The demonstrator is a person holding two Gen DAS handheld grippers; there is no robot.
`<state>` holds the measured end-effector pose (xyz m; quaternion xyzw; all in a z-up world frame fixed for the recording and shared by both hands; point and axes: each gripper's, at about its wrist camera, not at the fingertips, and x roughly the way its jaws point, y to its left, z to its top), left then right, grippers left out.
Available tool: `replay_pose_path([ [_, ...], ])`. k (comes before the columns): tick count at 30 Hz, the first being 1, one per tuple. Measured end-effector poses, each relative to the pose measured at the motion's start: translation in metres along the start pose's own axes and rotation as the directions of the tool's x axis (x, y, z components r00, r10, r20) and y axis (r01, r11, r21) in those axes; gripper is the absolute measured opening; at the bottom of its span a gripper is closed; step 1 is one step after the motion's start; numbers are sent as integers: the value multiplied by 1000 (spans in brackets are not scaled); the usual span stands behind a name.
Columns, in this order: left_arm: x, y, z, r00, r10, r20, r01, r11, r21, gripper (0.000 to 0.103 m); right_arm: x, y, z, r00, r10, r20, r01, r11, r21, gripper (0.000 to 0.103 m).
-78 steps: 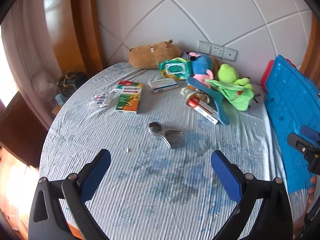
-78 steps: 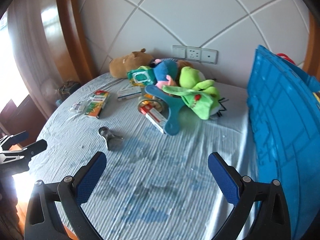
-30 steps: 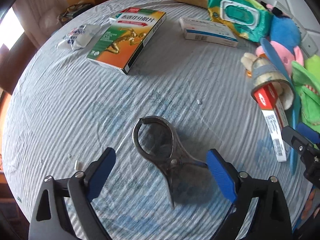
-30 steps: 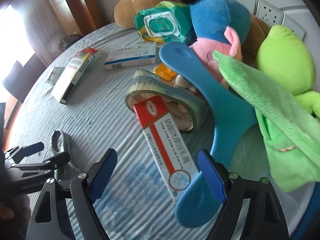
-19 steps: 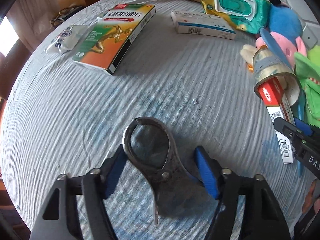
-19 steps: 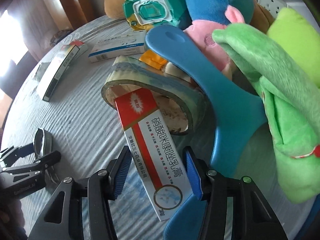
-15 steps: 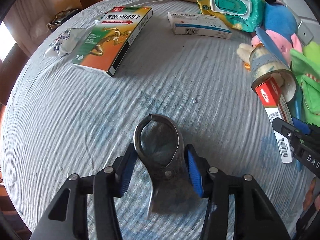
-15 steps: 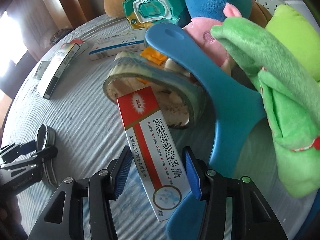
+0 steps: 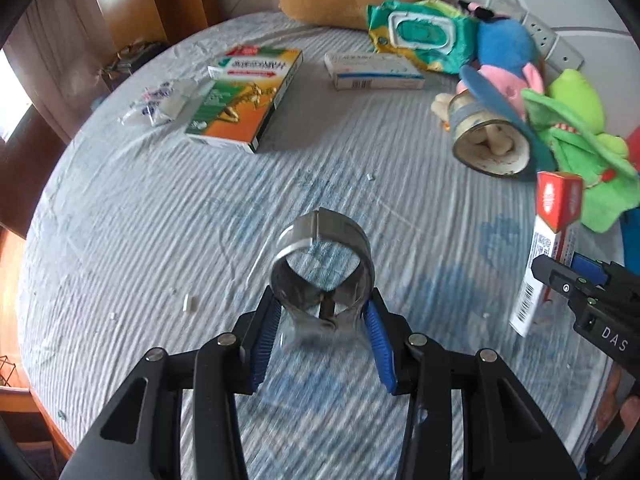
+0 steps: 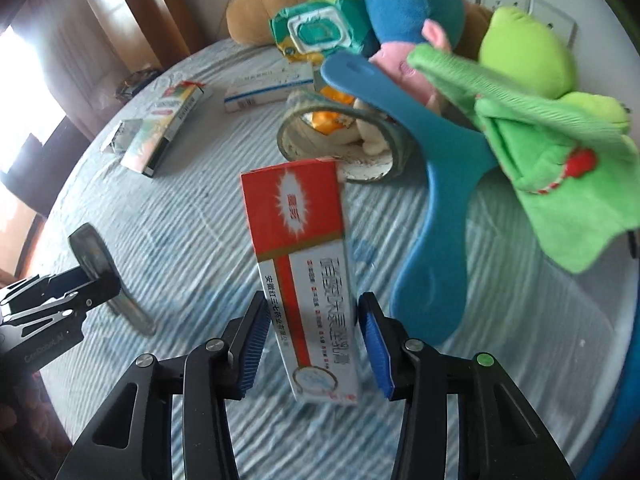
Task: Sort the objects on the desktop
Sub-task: 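Grasp the metal clip with the left tool while the right tool grasps the red medicine box, then carry the metal clip and red medicine box with both tools into the blue crate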
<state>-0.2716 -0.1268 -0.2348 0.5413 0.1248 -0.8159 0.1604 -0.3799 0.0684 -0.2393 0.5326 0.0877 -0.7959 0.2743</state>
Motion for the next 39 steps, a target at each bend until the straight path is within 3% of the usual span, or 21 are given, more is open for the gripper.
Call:
replay_pose_path([
  [12, -89, -7, -31, 990, -36, 137, 26, 997, 74, 42, -98, 24, -33, 987, 14, 162, -17, 1000, 16, 43],
  [21, -141, -20, -50, 973, -120, 196, 86, 981, 173, 42, -164, 47, -60, 968, -53, 243, 39, 997, 62, 43],
  [30, -185, -34, -66, 946, -223, 234, 153, 947, 282, 42, -219, 59, -92, 942, -137, 305, 100, 986, 133, 43],
  [39, -215, -54, -83, 918, -321, 232, 207, 889, 409, 42, -267, 63, -124, 905, -248, 344, 172, 956, 239, 43],
])
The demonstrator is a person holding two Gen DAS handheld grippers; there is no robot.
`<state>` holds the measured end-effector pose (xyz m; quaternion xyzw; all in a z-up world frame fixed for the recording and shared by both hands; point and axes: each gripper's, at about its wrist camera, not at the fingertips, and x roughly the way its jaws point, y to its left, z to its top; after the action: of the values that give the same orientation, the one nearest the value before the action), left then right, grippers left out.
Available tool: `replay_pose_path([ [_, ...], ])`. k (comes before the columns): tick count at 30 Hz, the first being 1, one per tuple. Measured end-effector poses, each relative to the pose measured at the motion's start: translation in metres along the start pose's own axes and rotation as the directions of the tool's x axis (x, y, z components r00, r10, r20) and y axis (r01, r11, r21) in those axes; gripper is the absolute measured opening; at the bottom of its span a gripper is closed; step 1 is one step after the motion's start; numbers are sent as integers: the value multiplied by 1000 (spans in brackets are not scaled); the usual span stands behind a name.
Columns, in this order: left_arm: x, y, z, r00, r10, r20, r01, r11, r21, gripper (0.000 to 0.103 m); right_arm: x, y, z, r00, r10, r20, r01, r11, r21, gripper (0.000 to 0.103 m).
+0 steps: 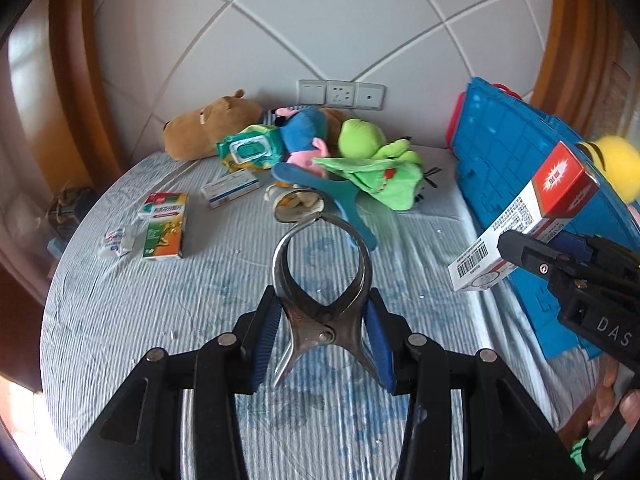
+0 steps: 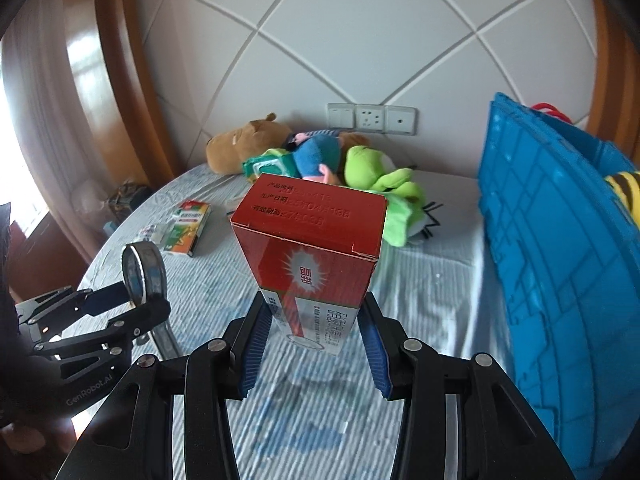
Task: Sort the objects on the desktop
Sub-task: 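Carry the metal clip and red medicine box with both tools into the blue crate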
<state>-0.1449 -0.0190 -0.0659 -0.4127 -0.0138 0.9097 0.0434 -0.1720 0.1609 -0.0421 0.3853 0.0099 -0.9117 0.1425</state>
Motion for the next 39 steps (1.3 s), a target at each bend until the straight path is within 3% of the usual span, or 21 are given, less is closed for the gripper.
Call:
replay_pose_path([
  [8, -23, -43, 15, 993, -117, 35, 112, 987, 115, 42, -52, -22, -4, 993, -108, 48, 104, 992, 76, 43],
  [15, -43, -106, 48, 972, -218, 88, 195, 957, 214, 42, -107, -60, 8, 971, -205, 125, 192, 976, 107, 43],
  [22, -67, -198, 88, 933, -321, 161, 267, 920, 288, 42, -170, -124, 21, 937, -256, 238, 227, 963, 142, 43],
  [27, -95, -283, 115, 892, -406, 198, 320, 877, 358, 42, -226, -185, 24, 893, -341, 295, 299, 937, 180, 43],
  [30, -102, -334, 119, 875, -450, 181, 351, 844, 405, 42, -249, -221, 18, 877, -392, 277, 345, 916, 204, 43],
  [32, -104, -367, 119, 866, -475, 158, 371, 820, 436, 42, -253, -241, 10, 882, -403, 245, 355, 909, 217, 43],
  [36, -86, -424, 103, 868, -492, 61, 406, 777, 480, 42, -253, -281, -9, 898, -410, 159, 368, 899, 239, 43],
  [39, -67, -448, 89, 884, -468, -1, 409, 771, 487, 42, -245, -303, -24, 914, -393, 95, 359, 898, 255, 43],
])
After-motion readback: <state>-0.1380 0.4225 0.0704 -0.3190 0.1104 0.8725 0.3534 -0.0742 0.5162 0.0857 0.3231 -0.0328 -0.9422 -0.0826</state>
